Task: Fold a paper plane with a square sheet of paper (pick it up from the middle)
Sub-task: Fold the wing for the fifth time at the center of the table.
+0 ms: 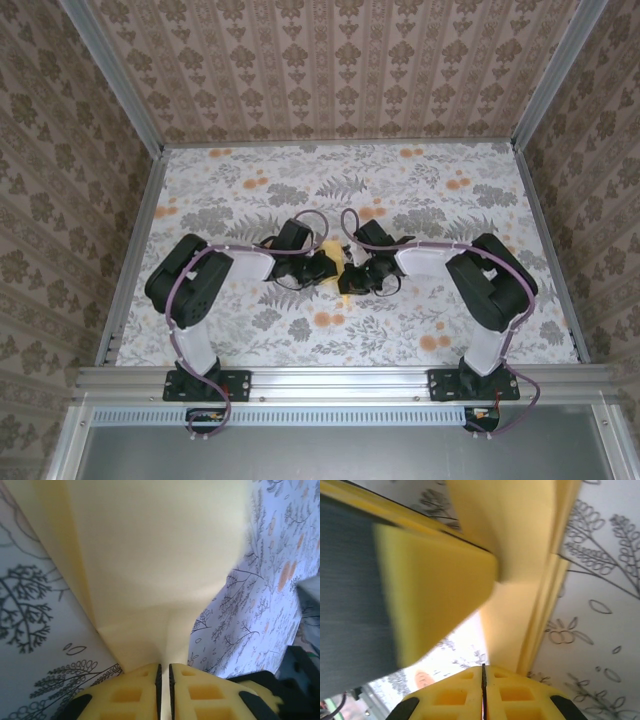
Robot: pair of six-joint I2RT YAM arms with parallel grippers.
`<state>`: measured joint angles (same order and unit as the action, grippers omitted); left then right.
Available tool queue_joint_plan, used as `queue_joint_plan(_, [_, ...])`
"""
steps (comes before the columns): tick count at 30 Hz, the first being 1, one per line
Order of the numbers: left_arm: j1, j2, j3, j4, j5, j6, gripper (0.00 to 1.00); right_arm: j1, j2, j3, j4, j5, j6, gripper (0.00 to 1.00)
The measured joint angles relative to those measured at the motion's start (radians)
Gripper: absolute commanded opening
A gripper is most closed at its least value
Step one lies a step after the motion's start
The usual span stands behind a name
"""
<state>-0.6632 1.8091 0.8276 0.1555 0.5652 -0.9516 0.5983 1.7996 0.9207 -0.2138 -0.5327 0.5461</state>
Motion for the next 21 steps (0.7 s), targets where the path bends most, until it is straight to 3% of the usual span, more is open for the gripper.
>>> queue_joint_plan(9, [0.076, -0.137, 0.039, -0.064, 0.004, 0.17, 0.23, -0.011, 0.003, -0.006, -0.003, -0.006, -0.051, 0.09])
queue_joint_plan(21, [0.068, -0.058, 0.043, -0.065, 0.015, 0.278, 0.21, -0.016, 0.003, -0.006, -0.029, -0.029, -0.076, 0.09])
